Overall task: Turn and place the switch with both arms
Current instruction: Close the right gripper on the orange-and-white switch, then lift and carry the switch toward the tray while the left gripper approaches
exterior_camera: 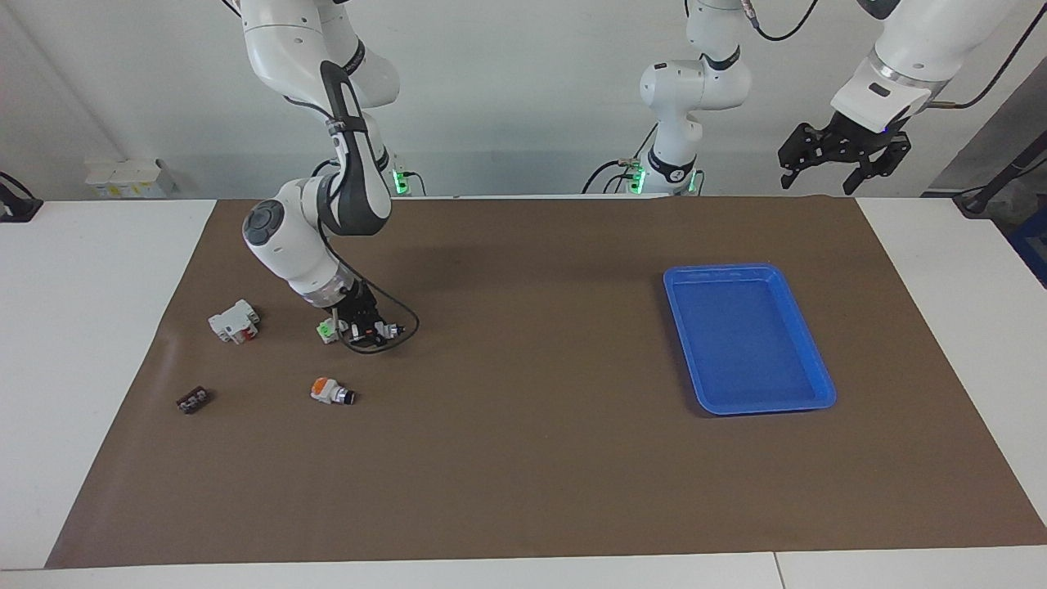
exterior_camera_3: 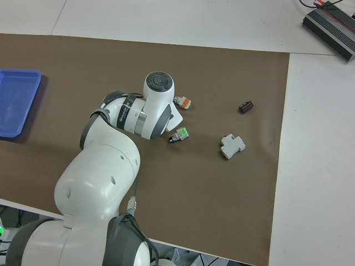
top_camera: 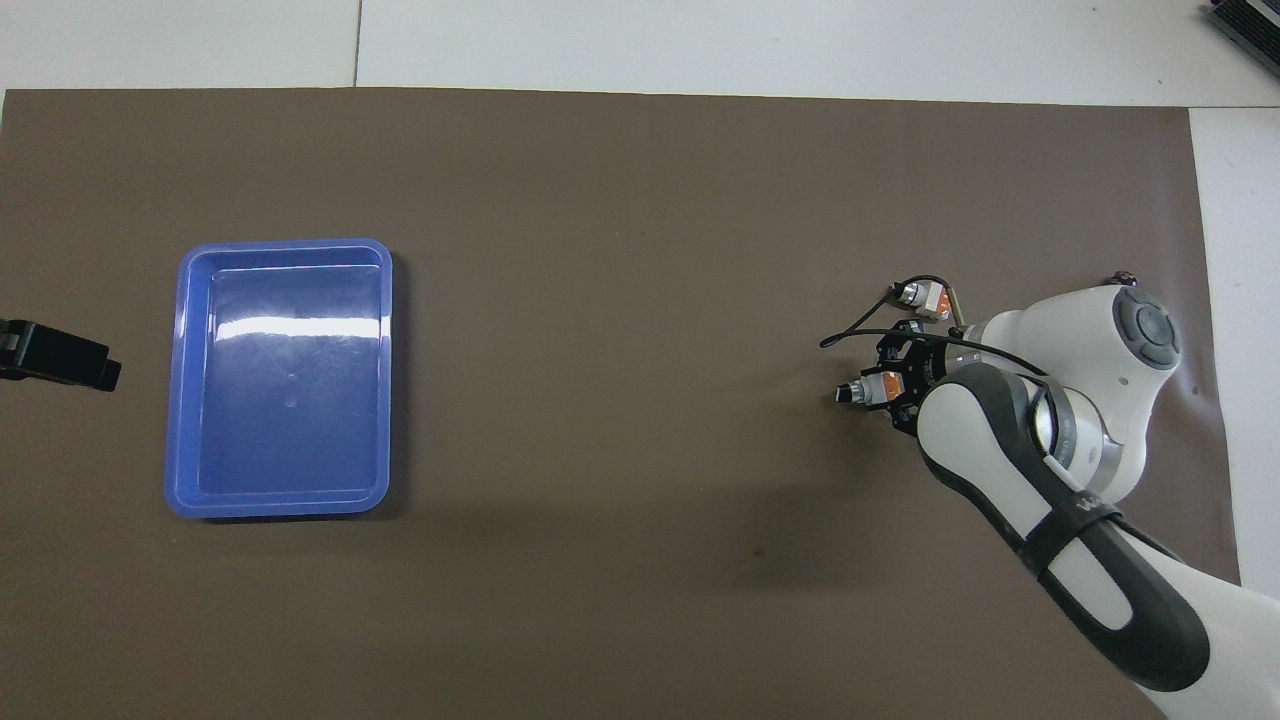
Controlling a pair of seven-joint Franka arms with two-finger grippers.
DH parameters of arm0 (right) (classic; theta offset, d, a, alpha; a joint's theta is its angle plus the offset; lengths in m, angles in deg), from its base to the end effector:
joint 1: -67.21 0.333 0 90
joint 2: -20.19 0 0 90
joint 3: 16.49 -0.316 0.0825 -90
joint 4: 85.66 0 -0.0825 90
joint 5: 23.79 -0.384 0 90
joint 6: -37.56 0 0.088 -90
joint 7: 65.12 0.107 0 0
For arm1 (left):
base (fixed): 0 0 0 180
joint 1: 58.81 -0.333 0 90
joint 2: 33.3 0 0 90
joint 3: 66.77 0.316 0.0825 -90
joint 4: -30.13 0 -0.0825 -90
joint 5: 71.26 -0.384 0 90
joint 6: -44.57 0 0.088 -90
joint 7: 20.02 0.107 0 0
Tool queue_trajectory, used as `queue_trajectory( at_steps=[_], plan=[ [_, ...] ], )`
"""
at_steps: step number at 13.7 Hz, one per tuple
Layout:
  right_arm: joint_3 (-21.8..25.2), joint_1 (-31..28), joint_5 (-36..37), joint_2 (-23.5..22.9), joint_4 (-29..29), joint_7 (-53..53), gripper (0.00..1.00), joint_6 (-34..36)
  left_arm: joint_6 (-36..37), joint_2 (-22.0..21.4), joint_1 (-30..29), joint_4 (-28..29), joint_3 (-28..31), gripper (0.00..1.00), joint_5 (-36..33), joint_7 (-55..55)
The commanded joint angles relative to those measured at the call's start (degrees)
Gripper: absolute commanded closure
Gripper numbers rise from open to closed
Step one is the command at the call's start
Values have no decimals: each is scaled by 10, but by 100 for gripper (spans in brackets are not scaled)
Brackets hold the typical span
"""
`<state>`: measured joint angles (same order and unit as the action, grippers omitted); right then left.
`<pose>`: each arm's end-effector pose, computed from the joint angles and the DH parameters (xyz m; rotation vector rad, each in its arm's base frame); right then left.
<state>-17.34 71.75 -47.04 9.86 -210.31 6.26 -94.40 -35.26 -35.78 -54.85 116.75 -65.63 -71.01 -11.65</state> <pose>0.5480 0.0599 0.3057 -2.2044 1.9203 0.3311 0.5214 -0.0259 0.6602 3.1156 -0.3062 -0.1173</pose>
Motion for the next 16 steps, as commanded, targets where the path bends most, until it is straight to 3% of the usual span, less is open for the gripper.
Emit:
queue_trajectory(
  at_steps=[1, 4, 6, 10, 12, 16],
  plan=[
    [-4, -13, -67, -13, 79, 10, 100, 94, 2, -16, -4, 16, -1, 0, -1, 2],
    [-6, -1, -165, -5, 156, 45, 100, 186, 2, -16, -4, 16, -1, 0, -1, 2],
    [-20, 6, -218, -6, 201, 87, 100, 195, 2, -16, -4, 16, -1, 0, -1, 2],
    [-68, 8, -281, -8, 278, 158, 100, 186, 2, -16, -4, 16, -1, 0, -1, 2],
    [-101, 10, -316, -9, 289, 165, 100, 167, 0, -16, -4, 16, -1, 0, -1, 1],
    [-113, 75, -372, -7, 305, 200, 100, 94, -4, -16, 4, 17, -2, 0, -1, 0]
  ],
)
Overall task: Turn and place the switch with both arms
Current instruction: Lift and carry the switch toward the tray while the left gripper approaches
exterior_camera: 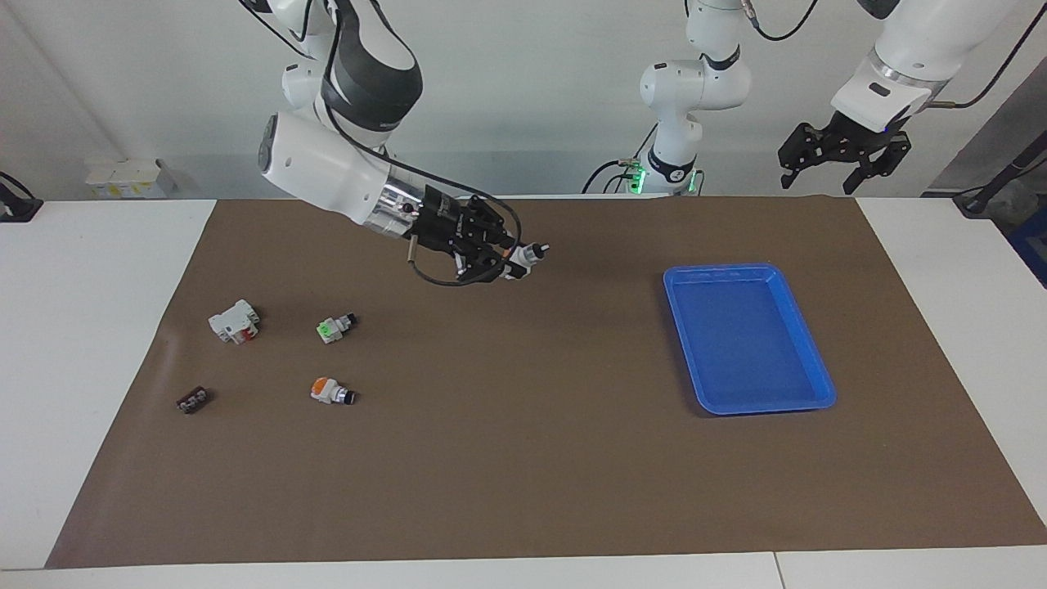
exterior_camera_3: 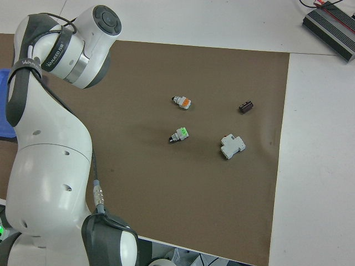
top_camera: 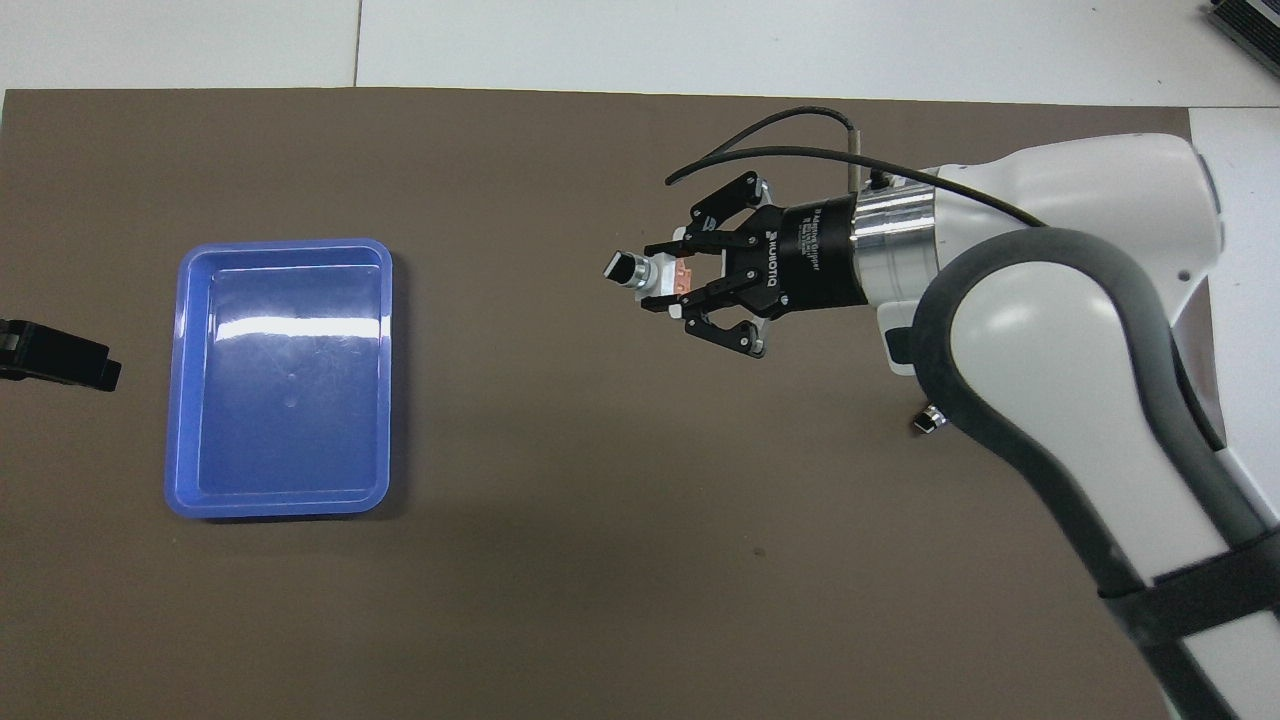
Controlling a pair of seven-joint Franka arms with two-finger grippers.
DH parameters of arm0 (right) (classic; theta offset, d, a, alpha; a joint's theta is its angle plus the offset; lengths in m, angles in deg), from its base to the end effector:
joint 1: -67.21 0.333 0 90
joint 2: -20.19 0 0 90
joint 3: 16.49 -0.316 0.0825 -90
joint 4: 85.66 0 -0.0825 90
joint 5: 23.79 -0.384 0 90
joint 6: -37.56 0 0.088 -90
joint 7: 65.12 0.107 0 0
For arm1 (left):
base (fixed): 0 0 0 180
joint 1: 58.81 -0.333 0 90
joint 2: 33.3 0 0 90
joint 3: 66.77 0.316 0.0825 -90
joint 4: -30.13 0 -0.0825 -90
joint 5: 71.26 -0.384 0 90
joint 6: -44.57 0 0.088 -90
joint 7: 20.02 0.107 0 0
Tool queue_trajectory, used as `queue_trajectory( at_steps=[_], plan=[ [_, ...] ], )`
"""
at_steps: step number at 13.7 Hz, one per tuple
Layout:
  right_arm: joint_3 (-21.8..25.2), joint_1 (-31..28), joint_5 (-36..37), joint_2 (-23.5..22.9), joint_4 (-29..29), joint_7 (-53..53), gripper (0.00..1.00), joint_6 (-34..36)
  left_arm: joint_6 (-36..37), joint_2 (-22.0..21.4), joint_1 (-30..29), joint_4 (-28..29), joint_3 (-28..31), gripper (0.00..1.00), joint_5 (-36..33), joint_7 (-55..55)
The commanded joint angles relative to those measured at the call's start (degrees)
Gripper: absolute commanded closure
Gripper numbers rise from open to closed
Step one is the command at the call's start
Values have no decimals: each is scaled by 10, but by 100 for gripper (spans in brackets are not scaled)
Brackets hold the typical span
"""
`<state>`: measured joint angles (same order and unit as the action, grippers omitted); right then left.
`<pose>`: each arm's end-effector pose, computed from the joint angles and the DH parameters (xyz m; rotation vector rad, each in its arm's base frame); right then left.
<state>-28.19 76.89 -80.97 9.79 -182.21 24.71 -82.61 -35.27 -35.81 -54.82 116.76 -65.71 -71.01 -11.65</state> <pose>0.5898 0.2642 0.5367 -1.5753 1.6816 0.8300 0.5212 -0.0269 0.6604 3.1154 -0.3093 -0.1165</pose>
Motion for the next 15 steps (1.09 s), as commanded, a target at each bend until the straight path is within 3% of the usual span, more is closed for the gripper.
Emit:
queue_trajectory(
  at_steps=[1, 3, 6, 15],
  plan=[
    [-5, 31, -34, -5, 28, 17, 100, -24, -3, -16, 4, 19, -3, 0, -1, 6],
    [-8, 73, -28, -1, 32, 9, 100, -38, -14, -28, 6, 44, -6, 0, 9, 9],
    [-10, 97, -25, -1, 38, 15, 100, -46, -81, -62, 1, 121, -5, 4, 107, 28],
    [-10, 111, -7, 1, 49, 31, 100, -39, -44, -70, -4, 115, 3, 5, 296, 128]
  ],
)
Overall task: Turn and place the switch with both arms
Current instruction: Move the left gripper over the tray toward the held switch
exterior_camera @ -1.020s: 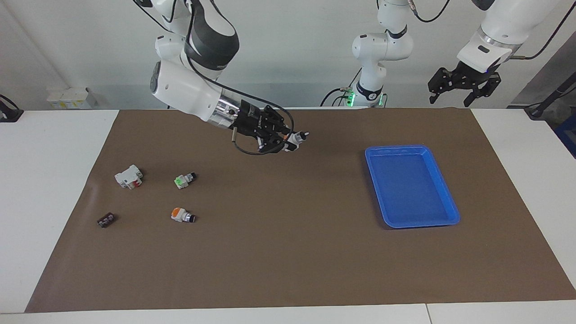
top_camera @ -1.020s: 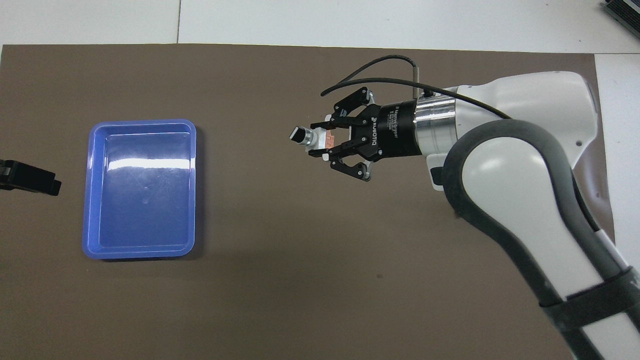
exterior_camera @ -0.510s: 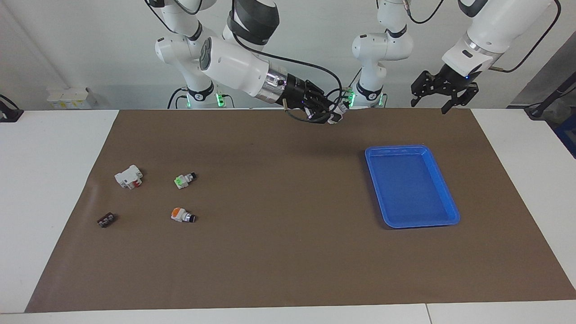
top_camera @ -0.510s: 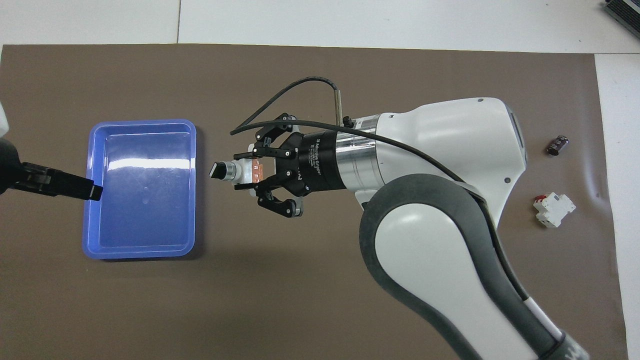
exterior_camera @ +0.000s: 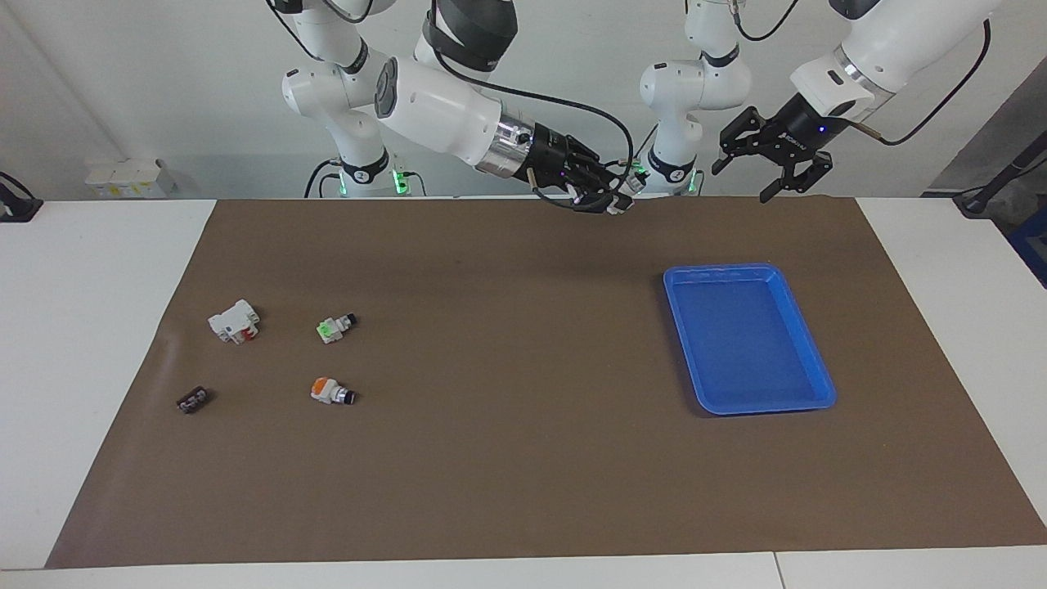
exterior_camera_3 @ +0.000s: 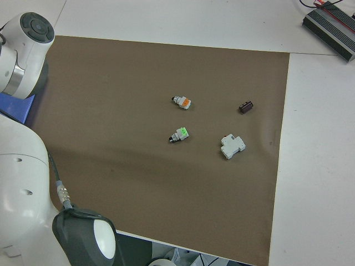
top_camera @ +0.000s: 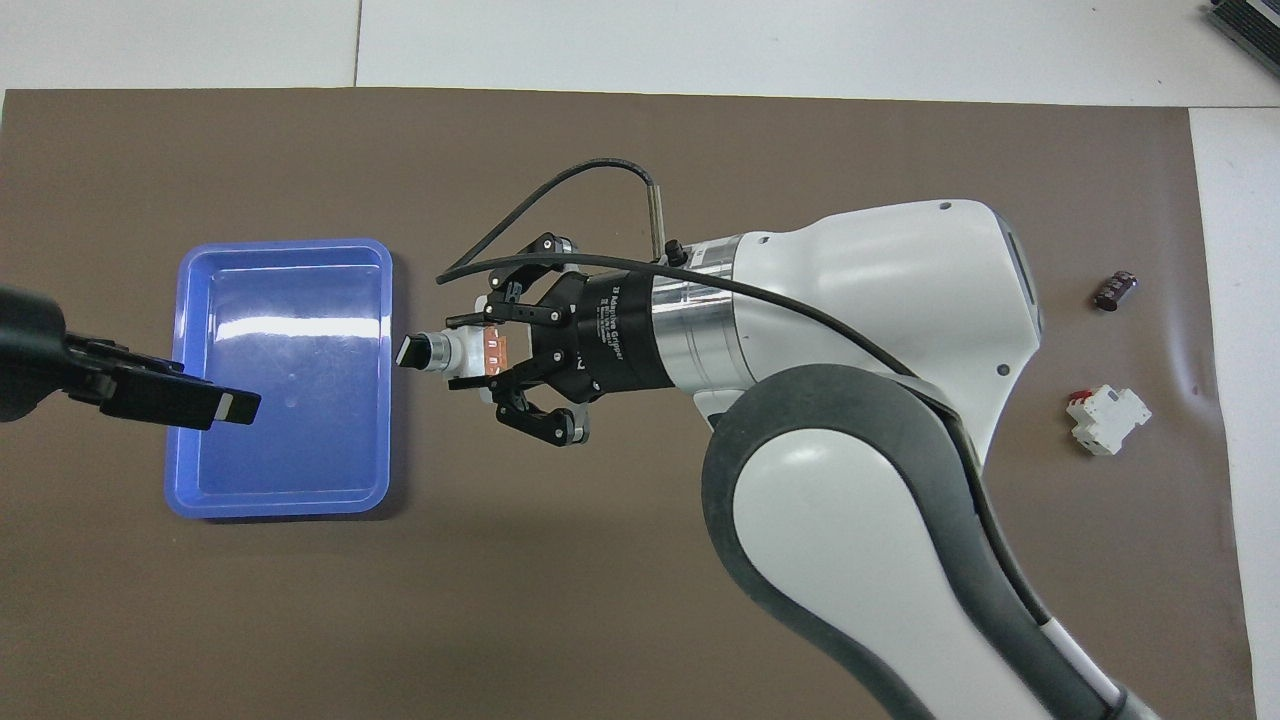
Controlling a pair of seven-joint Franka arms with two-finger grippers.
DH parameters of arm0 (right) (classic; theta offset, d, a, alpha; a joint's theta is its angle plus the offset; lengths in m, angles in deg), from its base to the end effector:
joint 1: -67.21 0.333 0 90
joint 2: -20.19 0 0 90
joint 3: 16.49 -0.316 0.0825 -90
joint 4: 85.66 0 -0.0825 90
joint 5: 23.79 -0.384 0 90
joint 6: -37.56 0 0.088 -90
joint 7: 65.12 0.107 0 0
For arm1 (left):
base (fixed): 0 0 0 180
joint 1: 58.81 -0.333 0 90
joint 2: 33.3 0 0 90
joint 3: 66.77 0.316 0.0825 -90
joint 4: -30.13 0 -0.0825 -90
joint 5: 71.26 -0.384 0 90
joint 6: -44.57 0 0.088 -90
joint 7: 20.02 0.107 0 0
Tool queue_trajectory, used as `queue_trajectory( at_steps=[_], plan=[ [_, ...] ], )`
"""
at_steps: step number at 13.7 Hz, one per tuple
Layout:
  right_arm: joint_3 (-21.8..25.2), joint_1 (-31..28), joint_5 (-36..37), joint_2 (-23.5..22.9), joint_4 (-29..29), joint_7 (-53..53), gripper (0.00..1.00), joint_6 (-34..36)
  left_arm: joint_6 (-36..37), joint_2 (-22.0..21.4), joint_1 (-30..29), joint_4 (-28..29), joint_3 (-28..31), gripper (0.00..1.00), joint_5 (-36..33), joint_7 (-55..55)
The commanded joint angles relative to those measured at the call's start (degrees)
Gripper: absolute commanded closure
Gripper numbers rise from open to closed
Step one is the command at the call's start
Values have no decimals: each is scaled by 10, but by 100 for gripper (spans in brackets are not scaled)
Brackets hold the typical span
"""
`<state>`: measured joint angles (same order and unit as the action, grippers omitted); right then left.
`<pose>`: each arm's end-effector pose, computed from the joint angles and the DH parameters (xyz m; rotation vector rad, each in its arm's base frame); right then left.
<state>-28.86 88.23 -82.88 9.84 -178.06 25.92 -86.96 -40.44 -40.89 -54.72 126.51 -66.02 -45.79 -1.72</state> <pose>0.5355 0.3783 0.5800 -1.6557 1.5030 0.8709 0.4990 -0.0779 0.6463 2.6370 -0.5377 -0.0087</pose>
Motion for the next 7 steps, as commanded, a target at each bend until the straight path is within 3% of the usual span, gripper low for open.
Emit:
queue_trajectory(
  at_steps=[1, 4, 7],
  plan=[
    [-3, -3, 12, 2, 7, 18, 100, 4, 10, -22, -12, 17, 7, 6, 62, 29],
    [-3, -3, 20, 2, 6, 18, 100, 4, 4, -23, -16, 12, 6, 25, 84, 39],
    [-2, -3, 20, 2, 6, 18, 100, 3, -14, -30, -15, 14, 3, 28, 116, 88]
  ],
)
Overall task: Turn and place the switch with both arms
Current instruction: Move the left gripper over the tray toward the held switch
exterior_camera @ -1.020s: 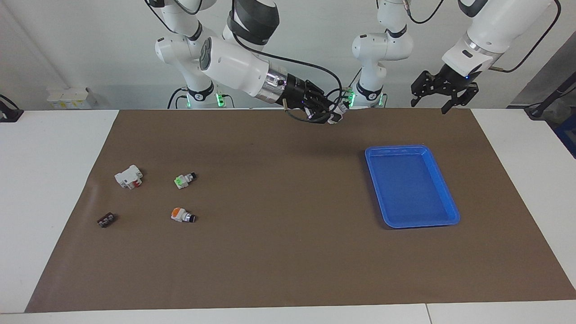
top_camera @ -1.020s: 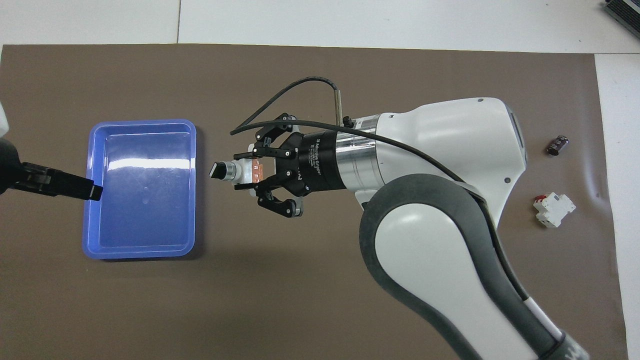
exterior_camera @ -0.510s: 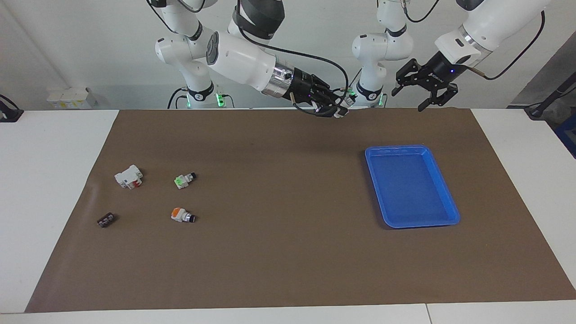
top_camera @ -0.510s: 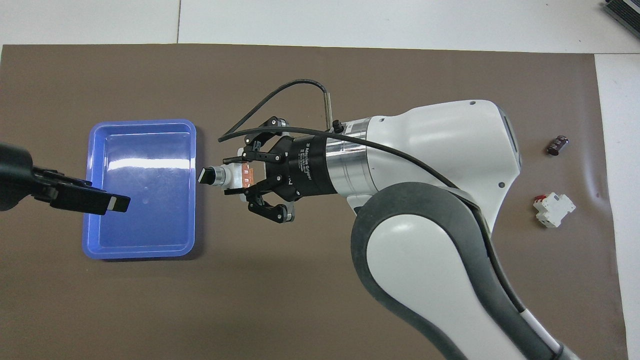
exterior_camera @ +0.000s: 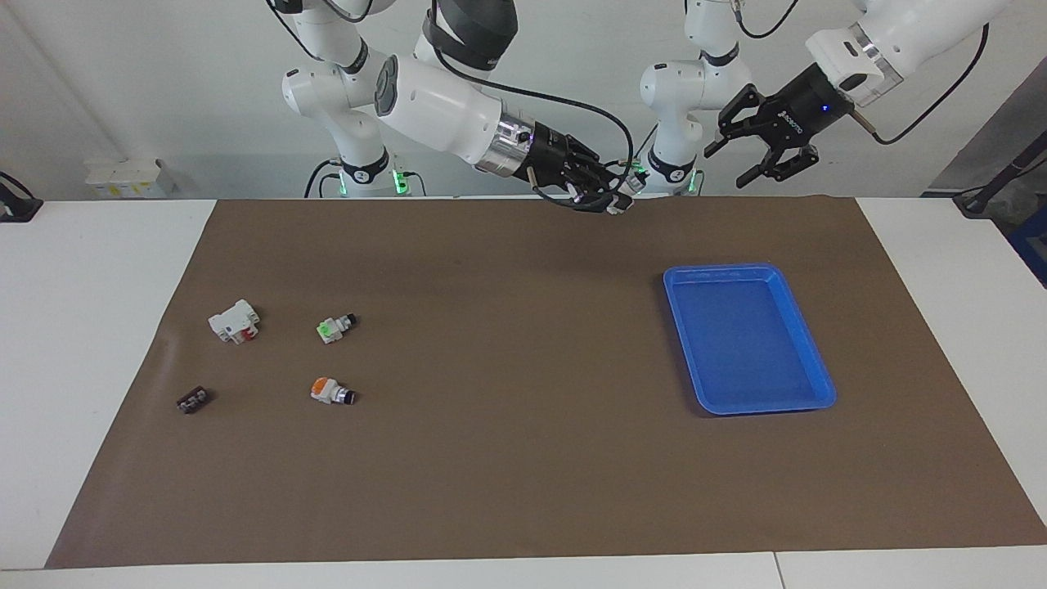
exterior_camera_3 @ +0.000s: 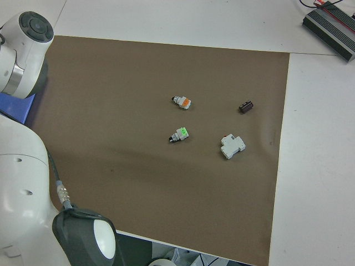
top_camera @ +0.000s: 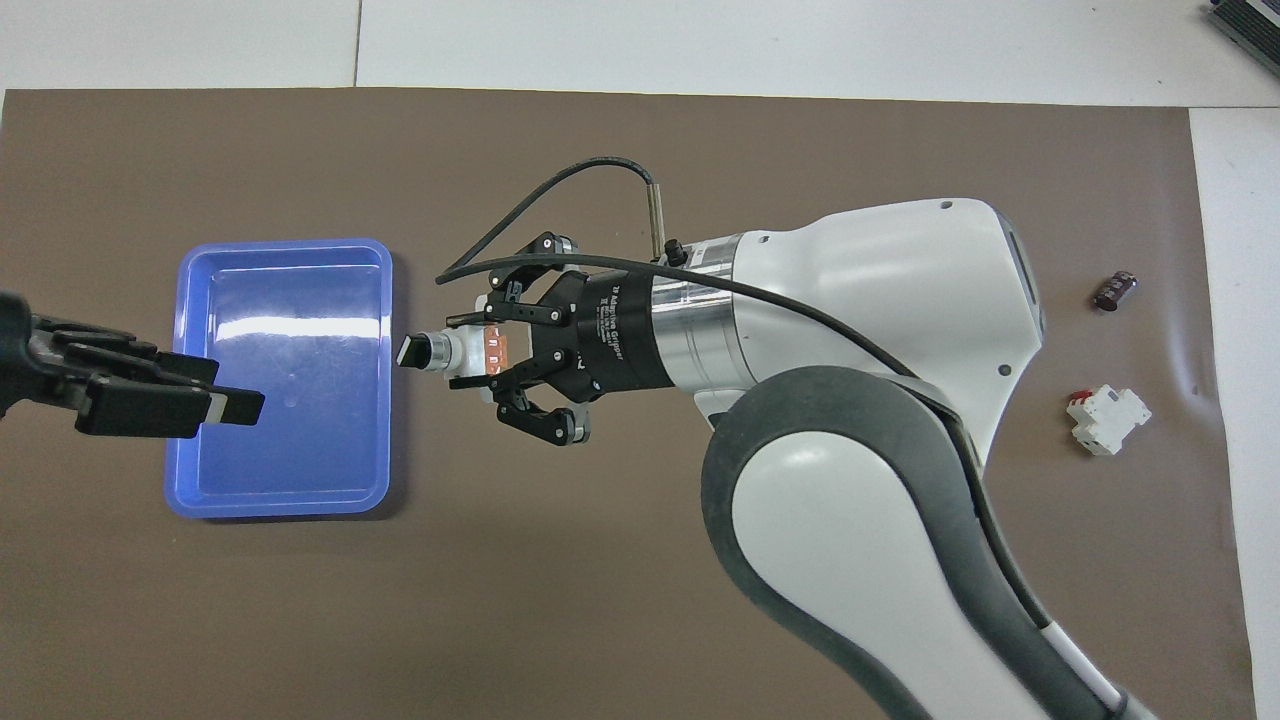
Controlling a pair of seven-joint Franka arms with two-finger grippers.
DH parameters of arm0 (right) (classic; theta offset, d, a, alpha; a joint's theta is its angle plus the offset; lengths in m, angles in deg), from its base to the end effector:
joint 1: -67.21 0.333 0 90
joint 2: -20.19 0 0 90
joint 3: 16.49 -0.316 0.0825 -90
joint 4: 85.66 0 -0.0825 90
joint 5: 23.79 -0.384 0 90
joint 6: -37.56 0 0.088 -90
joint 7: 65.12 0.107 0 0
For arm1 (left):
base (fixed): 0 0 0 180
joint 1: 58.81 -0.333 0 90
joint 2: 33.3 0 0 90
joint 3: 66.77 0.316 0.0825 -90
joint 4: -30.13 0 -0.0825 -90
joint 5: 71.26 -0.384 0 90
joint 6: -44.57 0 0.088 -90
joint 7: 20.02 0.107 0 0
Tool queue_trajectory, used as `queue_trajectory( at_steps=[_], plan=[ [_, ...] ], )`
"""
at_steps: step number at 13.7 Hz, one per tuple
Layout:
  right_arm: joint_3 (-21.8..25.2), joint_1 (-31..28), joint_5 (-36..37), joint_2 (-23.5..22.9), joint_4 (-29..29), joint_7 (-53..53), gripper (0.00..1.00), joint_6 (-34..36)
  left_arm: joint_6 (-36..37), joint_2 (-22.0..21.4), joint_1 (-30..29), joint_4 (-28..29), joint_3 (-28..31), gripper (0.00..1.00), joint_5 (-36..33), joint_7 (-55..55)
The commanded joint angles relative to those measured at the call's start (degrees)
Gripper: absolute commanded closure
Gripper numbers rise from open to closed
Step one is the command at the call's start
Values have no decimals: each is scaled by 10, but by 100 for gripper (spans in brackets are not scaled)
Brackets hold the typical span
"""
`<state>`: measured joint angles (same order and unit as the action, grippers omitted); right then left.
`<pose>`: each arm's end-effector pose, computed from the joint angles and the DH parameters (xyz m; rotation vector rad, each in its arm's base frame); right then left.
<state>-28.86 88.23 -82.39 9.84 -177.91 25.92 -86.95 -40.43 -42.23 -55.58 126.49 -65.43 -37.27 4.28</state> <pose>0.5356 0.3781 0.5810 -1.6627 1.5007 0.8621 0.4925 -0.0791 0.6667 2.4691 -0.6276 0.0989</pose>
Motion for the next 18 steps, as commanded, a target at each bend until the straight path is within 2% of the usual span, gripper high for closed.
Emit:
queue_trajectory(
  at_steps=[1, 3, 5, 8, 9, 10, 11, 14, 18],
  plan=[
    [-3, -3, 17, 2, 6, 18, 100, 3, -15, -16, -5, 14, -4, 29, 46, 28],
    [-2, -3, 18, 2, 5, 18, 100, 3, -16, -16, -1, 14, -5, 29, 61, 29],
    [-3, -3, 18, 2, 5, 18, 100, 3, -26, -13, 2, 7, -23, 20, 63, 26],
    [-2, -3, 18, 2, 5, 18, 100, 3, -61, -12, 2, 8, -52, 20, 62, 7],
    [-2, -3, 18, 2, 5, 18, 100, 3, -64, -13, 1, 8, -57, 24, 62, -2],
    [-2, -3, 18, 2, 6, 18, 100, 4, -66, -12, 2, 6, -58, 35, 63, -4],
    [-3, -3, 19, 2, 5, 19, 100, 3, -75, -11, 2, 6, -60, 38, 64, -11],
    [-3, -3, 20, 2, 5, 18, 100, 3, -157, -12, 3, 22, -92, 38, 63, -28],
    [-3, -3, 20, 2, 5, 19, 100, 3, -178, -20, 10, 48, -106, 39, 63, -30]
  ],
)
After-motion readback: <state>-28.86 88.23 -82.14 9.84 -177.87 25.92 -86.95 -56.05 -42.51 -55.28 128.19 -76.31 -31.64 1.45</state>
